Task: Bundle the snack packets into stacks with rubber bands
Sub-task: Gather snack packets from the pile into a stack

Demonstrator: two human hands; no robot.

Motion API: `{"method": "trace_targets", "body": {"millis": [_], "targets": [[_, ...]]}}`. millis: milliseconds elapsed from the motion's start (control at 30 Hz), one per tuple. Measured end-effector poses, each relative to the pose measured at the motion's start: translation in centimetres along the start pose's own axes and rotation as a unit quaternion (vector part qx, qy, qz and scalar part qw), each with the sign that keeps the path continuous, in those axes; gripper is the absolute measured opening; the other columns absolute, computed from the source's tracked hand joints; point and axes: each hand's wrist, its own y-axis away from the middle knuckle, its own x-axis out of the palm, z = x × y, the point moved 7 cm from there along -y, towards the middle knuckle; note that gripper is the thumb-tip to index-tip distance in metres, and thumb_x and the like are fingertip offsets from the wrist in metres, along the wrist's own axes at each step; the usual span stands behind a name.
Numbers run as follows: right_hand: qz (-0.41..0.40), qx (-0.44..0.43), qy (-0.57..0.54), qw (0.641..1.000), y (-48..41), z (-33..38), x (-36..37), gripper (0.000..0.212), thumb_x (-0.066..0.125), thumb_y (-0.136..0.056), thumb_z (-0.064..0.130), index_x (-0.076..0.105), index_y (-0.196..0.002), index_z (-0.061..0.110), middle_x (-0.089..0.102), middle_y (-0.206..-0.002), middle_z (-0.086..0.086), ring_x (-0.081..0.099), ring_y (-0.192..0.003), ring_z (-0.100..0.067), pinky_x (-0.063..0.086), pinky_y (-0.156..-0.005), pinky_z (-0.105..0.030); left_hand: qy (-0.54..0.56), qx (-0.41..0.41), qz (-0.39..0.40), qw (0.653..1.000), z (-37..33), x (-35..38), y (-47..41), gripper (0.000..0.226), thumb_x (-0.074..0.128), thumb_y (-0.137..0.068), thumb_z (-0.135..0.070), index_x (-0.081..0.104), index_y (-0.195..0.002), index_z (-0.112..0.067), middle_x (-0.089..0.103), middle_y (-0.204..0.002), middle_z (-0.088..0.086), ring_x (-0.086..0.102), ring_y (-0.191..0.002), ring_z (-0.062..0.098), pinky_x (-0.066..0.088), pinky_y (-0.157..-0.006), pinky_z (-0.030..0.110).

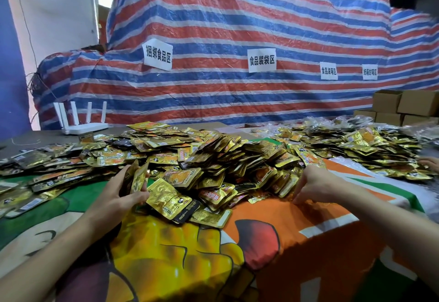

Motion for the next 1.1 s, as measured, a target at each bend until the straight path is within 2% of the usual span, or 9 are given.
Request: {"method": "trace_targets", "body": {"millis": [100, 200, 433, 533, 600, 733, 833, 967, 1100], "targets": [[0.000, -0.035, 0.094, 0.995, 0.1, 0.9, 0.1, 0.009, 0.076, -0.083, 0.024, 0.080, -0.091, 0.027, 0.074, -0.093, 0.007, 0.068, -0.090, -0.015, 0.061, -0.079, -0.037, -0.007, 0.003, -0.001, 1.000, -0.1, 0.0, 0.0, 0.045, 0.069, -0.065, -0.024, 0.060, -0.106, -0.010, 0.065, -0.089, 0.007, 0.062, -0.086, 0.027, 0.046, -0.087, 0.046], [0.000, -0.072, 0.168, 0.983, 0.7, 1.7, 0.1, 0.015, 0.067, -0.085, 0.024, 0.078, -0.095, 0.029, 0.072, -0.094, 0.010, 0.067, -0.088, -0.015, 0.061, -0.074, -0.035, -0.012, -0.003, 0.001, 1.000, 0.2, -0.1, 0.0, 0.054, 0.069, -0.064, -0.025, 0.057, -0.113, -0.006, 0.065, -0.091, 0.006, 0.062, -0.088, 0.027, 0.045, -0.090, 0.046], [-0.016, -0.066, 0.174, 0.982, 1.2, 1.7, 0.1, 0.006, 0.070, -0.087, 0.030, 0.072, -0.093, 0.033, 0.068, -0.092, 0.012, 0.064, -0.085, -0.012, 0.044, -0.053, -0.023, -0.006, -0.009, 0.002, 1.000, 0.3, -0.1, 0.0, 0.052, 0.070, -0.065, -0.025, 0.056, -0.111, -0.006, 0.066, -0.088, 0.004, 0.063, -0.087, 0.025, 0.046, -0.087, 0.042], [-0.029, -0.049, 0.178, 0.982, 1.2, 1.6, 0.0, 0.008, 0.068, -0.088, 0.029, 0.063, -0.092, 0.032, 0.067, -0.096, 0.008, 0.065, -0.088, -0.015, 0.051, -0.060, -0.026, -0.002, -0.009, 0.005, 1.000, 0.2, -0.1, 0.1, 0.050, 0.070, -0.065, -0.024, 0.056, -0.109, -0.004, 0.067, -0.084, 0.000, 0.062, -0.084, 0.022, 0.046, -0.084, 0.040], [-0.036, -0.043, 0.180, 0.982, 1.2, 1.7, 0.0, 0.009, 0.067, -0.088, 0.028, 0.059, -0.091, 0.027, 0.067, -0.094, 0.005, 0.065, -0.087, -0.017, 0.056, -0.065, -0.029, 0.000, -0.007, 0.005, 1.000, 0.0, 0.0, 0.2, 0.044, 0.070, -0.065, -0.024, 0.060, -0.105, -0.010, 0.068, -0.080, -0.003, 0.063, -0.081, 0.020, 0.047, -0.082, 0.038], [-0.038, -0.055, 0.235, 0.970, 1.1, 2.1, 0.3, 0.009, 0.060, -0.087, 0.027, 0.052, -0.083, 0.023, 0.057, -0.080, 0.004, 0.061, -0.080, -0.022, 0.048, -0.060, -0.028, -0.006, -0.002, 0.004, 1.000, 0.0, -0.1, 0.1, 0.042, 0.071, -0.065, -0.024, 0.062, -0.104, -0.012, 0.068, -0.086, 0.005, 0.064, -0.082, 0.023, 0.047, -0.084, 0.042], [-0.025, -0.049, 0.178, 0.982, 1.0, 1.4, -0.2, 0.016, 0.060, -0.089, 0.033, 0.055, -0.079, 0.021, 0.059, -0.077, 0.003, 0.059, -0.074, -0.018, 0.049, -0.062, -0.032, -0.011, 0.001, 0.011, 1.000, 0.0, 0.0, 0.2, 0.041, 0.070, -0.066, -0.024, 0.062, -0.105, -0.014, 0.067, -0.088, 0.009, 0.064, -0.082, 0.023, 0.048, -0.083, 0.041], [-0.018, -0.042, 0.058, 0.997, 0.9, 0.7, -2.2, 0.028, 0.064, -0.089, 0.025, 0.054, -0.065, 0.016, 0.047, -0.064, -0.004, 0.042, -0.060, -0.019, 0.032, -0.055, -0.032, 0.006, -0.010, 0.005, 1.000, 0.3, -0.2, 0.0, 0.041, 0.071, -0.064, -0.024, 0.062, -0.103, -0.016, 0.068, -0.081, -0.002, 0.064, -0.077, 0.015, 0.048, -0.075, 0.034], [-0.042, -0.048, 0.001, 0.998, 1.5, 1.9, -4.4, 0.031, 0.069, -0.089, 0.027, 0.059, -0.063, 0.013, 0.043, -0.058, -0.004, 0.038, -0.054, -0.017, 0.027, -0.048, -0.027, 0.054, -0.014, -0.015, 0.998, 0.1, -0.5, -0.1, 0.046, 0.069, -0.060, -0.018, 0.063, -0.105, -0.009, 0.061, -0.084, 0.013, 0.059, -0.077, 0.030, 0.049, -0.073, 0.043]]}}
